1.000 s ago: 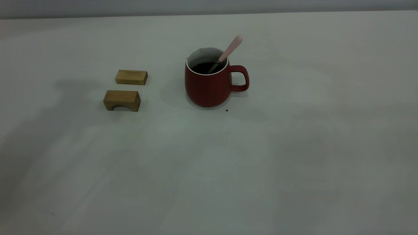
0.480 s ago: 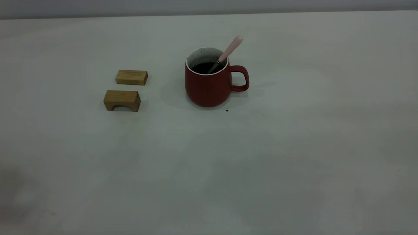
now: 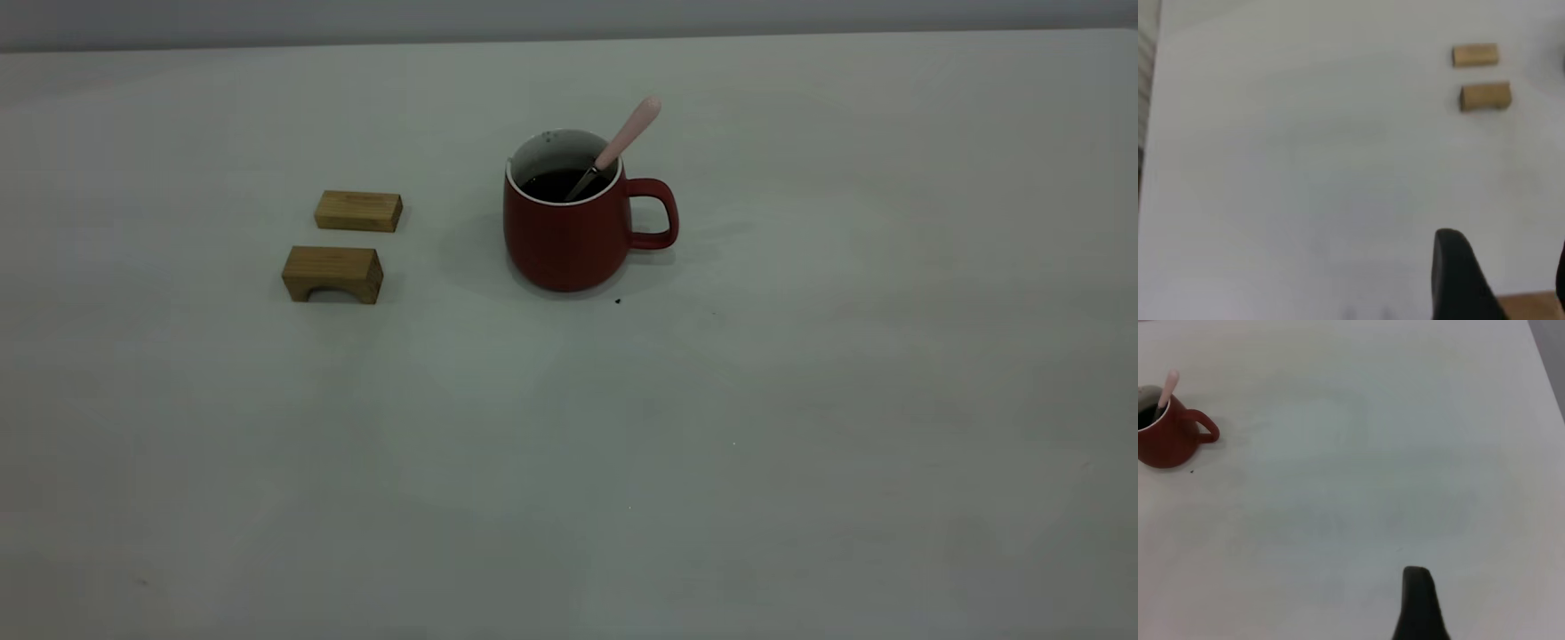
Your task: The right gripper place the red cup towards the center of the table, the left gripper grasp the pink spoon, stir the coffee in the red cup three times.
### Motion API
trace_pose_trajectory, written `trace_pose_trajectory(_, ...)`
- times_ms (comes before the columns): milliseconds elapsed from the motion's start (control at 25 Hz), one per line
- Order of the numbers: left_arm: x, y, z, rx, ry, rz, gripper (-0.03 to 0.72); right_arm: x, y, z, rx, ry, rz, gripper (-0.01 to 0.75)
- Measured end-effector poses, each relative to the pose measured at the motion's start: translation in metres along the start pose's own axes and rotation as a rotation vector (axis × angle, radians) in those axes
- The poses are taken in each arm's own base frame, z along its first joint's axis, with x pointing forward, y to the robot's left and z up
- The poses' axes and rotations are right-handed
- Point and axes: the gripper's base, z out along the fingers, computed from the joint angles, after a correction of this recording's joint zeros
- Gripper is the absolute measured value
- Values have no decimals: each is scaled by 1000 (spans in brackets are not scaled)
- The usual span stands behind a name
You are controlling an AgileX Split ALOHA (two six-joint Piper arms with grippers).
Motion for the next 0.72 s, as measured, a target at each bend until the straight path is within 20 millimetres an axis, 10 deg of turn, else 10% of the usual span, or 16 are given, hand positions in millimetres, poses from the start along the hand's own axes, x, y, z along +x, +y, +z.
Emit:
trace_pose_trajectory(320,63,-2,5,-81,38,-203,427,0,0,0,0,0,0,592)
trace_pose_trajectory(720,87,-6,-9,-69,-94,-224,427,0,0,0,0,0,0,592)
